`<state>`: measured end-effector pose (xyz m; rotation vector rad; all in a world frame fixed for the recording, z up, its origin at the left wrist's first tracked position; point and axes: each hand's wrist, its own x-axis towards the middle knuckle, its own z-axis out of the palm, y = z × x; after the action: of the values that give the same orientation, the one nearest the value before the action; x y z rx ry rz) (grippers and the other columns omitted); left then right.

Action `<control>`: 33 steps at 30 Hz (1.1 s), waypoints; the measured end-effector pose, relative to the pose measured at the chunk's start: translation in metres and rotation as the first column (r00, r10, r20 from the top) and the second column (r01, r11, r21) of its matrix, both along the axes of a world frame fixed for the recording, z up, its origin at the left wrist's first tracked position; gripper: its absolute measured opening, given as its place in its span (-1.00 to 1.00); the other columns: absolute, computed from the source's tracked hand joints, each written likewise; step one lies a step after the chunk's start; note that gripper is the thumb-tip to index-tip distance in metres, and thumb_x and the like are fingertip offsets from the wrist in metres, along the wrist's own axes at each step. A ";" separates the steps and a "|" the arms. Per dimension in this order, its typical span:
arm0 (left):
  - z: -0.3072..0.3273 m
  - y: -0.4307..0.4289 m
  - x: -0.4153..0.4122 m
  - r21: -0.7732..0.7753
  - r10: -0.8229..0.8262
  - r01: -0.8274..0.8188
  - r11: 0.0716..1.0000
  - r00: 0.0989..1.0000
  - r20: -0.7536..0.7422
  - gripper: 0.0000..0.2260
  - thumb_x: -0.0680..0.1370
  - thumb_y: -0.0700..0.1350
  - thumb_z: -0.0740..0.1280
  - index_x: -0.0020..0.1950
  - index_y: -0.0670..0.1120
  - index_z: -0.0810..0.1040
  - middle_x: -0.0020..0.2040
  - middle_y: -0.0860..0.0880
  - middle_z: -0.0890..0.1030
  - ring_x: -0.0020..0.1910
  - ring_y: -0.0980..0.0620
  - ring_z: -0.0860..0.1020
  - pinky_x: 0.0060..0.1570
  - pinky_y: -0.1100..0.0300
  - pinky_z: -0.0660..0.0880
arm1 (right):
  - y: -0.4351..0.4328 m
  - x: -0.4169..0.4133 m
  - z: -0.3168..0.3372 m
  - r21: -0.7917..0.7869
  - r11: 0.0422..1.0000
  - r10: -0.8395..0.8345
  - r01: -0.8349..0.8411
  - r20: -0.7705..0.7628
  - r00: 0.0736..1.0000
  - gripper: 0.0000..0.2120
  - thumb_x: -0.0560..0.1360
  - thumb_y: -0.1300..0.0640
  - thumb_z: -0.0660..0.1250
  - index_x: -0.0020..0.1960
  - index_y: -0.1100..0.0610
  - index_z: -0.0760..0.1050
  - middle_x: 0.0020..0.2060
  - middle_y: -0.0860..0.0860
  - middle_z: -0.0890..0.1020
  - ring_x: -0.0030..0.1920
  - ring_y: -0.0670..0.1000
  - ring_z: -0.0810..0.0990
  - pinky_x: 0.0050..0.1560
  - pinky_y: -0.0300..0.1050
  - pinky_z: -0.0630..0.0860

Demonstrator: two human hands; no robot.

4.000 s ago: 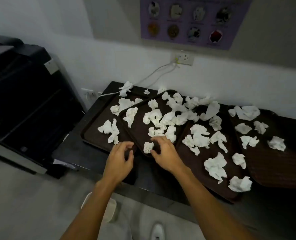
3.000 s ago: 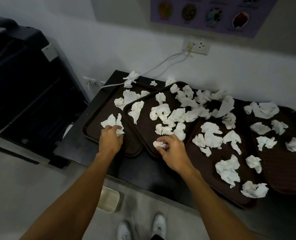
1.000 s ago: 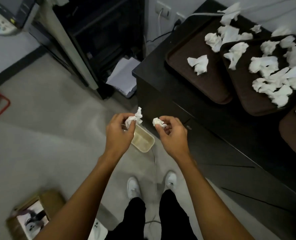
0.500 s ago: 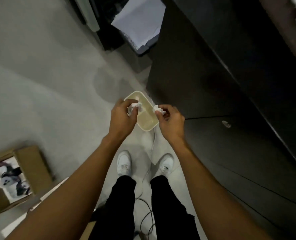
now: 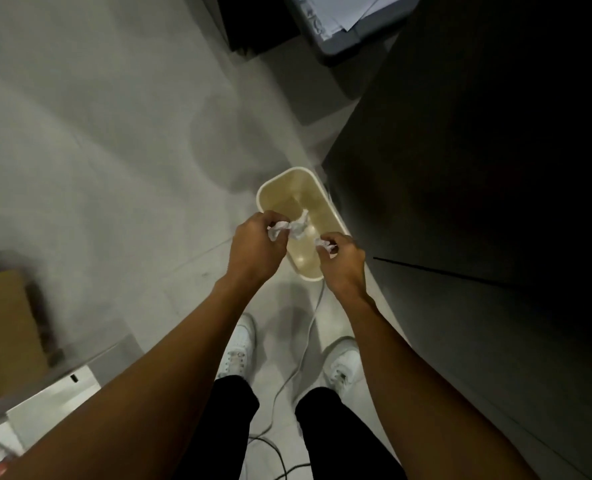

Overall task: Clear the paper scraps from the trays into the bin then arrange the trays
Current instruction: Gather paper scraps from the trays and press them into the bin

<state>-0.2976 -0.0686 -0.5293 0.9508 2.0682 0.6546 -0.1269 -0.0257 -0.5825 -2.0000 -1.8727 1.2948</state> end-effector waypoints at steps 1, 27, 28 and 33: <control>-0.009 0.000 -0.001 -0.017 -0.015 0.015 1.000 1.000 -0.018 -0.88 0.58 -0.05 0.40 0.09 -0.01 0.67 0.02 0.03 0.68 -0.18 -0.02 0.65 -0.08 0.00 0.63 | 0.000 -0.002 -0.013 0.003 0.999 0.038 -0.038 0.028 0.999 -0.79 0.59 0.16 0.44 0.21 0.10 0.65 0.14 0.05 0.66 0.08 0.03 0.65 0.01 -0.36 0.56; -0.081 0.019 0.040 -0.340 -0.643 0.557 0.758 0.725 -0.246 -0.64 0.62 0.00 0.30 0.42 0.00 0.53 0.33 -0.08 0.60 0.33 -0.14 0.49 0.31 -0.04 0.38 | -0.010 0.051 -0.021 0.032 0.970 0.232 -0.240 0.159 0.960 -0.46 0.56 0.14 0.39 0.53 0.03 0.41 0.56 0.00 0.38 0.52 0.10 0.35 0.51 0.16 0.37; -0.072 0.016 0.036 -0.305 -0.614 0.544 0.782 0.758 -0.222 -0.66 0.61 -0.04 0.31 0.40 -0.01 0.55 0.32 -0.09 0.60 0.32 -0.15 0.49 0.29 -0.04 0.41 | -0.009 0.049 -0.014 0.030 0.973 0.220 -0.227 0.155 0.963 -0.46 0.56 0.15 0.40 0.53 0.04 0.41 0.54 0.01 0.41 0.52 0.10 0.36 0.50 0.18 0.37; -0.005 0.006 0.017 -0.179 -0.500 0.473 0.863 0.851 -0.159 -0.70 0.60 -0.11 0.33 0.32 -0.03 0.61 0.27 -0.08 0.64 0.25 -0.15 0.54 0.25 -0.05 0.49 | -0.010 0.037 0.040 0.013 0.990 0.137 -0.139 0.108 0.985 -0.47 0.57 0.12 0.41 0.52 0.02 0.41 0.48 -0.01 0.48 0.49 0.05 0.38 0.49 0.08 0.40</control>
<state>-0.2802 -0.0624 -0.5340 1.4425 1.8903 0.1510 -0.0897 -0.0357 -0.5426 -1.9980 -2.0976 1.2170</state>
